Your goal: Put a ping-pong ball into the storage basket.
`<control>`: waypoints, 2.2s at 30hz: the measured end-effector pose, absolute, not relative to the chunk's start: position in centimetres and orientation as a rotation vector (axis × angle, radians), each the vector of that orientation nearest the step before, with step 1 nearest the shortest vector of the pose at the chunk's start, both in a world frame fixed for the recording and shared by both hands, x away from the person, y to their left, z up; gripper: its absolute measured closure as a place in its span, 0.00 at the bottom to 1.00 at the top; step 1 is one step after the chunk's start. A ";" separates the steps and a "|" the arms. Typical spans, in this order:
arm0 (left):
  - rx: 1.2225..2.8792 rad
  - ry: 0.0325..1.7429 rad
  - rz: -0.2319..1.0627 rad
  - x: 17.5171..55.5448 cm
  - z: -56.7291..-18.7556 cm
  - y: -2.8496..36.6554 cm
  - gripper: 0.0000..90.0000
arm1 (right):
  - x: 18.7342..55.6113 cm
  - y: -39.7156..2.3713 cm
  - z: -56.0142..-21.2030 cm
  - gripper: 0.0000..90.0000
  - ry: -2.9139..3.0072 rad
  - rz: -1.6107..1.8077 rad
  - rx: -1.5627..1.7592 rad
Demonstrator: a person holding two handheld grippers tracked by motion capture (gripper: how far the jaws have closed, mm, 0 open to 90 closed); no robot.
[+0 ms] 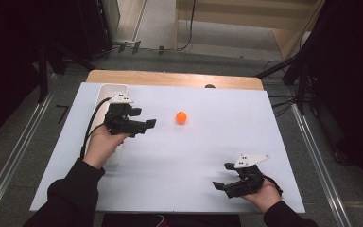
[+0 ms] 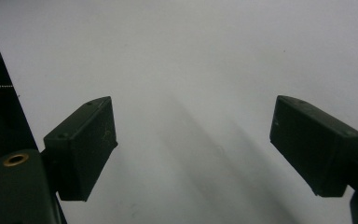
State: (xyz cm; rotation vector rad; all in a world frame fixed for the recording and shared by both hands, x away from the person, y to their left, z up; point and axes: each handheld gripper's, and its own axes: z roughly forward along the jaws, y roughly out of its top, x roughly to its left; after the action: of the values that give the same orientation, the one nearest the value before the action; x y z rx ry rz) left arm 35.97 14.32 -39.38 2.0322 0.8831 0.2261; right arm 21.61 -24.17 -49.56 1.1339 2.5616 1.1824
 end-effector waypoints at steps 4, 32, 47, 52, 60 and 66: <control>2.023 0.879 0.248 35.9 -39.5 14.0 0.26 | 21.6 -24.2 -49.6 0.15 2.554 1.193 1.142; 2.048 0.855 0.220 35.4 -42.0 11.2 0.26 | 21.6 -24.2 -49.6 0.15 2.564 1.183 1.133; 2.065 0.865 0.253 36.4 -43.3 9.8 0.26 | 21.6 -24.2 -49.6 0.15 2.564 1.182 1.131; 2.084 0.854 0.269 36.6 -43.7 9.3 0.26 | 21.6 -24.1 -49.6 0.15 2.569 1.184 1.130; 2.090 0.856 0.262 36.9 -44.2 8.6 0.26 | 21.6 -24.2 -49.6 0.15 2.565 1.187 1.118; 2.094 0.859 0.250 37.2 -44.6 8.1 0.26 | 21.6 -24.1 -49.6 0.15 2.570 1.185 1.130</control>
State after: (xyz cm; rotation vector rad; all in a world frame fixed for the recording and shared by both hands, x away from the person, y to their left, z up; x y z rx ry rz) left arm 37.17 8.14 -44.58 2.0943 0.8595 0.2497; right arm 21.55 -24.09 -49.57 1.1299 2.5702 1.1855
